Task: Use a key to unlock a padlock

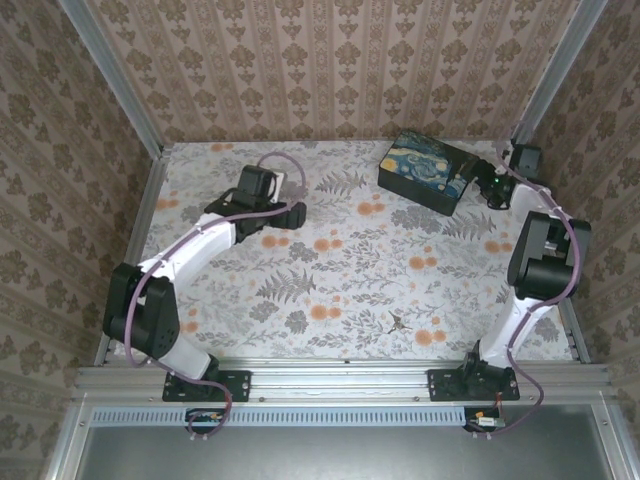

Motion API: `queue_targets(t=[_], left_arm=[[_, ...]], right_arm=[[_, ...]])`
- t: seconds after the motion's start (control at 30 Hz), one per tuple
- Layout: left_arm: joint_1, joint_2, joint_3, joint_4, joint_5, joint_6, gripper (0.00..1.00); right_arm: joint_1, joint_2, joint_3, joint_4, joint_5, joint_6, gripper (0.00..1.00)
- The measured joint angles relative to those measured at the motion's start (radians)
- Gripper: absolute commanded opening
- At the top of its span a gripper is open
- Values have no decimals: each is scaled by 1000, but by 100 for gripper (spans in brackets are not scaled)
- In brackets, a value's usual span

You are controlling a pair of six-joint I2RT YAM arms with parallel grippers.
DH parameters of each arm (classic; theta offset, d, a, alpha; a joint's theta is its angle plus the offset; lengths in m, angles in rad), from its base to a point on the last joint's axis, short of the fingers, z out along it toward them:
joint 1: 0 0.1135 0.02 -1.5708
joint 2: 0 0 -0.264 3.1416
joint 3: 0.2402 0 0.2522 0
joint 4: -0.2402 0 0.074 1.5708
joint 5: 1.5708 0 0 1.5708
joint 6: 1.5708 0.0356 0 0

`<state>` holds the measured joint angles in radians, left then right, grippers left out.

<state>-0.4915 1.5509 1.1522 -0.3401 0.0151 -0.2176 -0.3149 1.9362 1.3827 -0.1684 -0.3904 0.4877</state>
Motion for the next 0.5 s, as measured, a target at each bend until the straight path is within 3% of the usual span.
queue_targets(t=[0.3, 0.4, 0.5], left_arm=[[-29, 6, 48, -65, -6, 0, 100], [-15, 21, 97, -84, -1, -12, 100], [0, 57, 145, -82, 11, -42, 100]], right_arm=[[90, 89, 54, -39, -47, -21, 57], [136, 69, 34, -43, -47, -45, 56], [219, 12, -36, -45, -59, -59, 62]])
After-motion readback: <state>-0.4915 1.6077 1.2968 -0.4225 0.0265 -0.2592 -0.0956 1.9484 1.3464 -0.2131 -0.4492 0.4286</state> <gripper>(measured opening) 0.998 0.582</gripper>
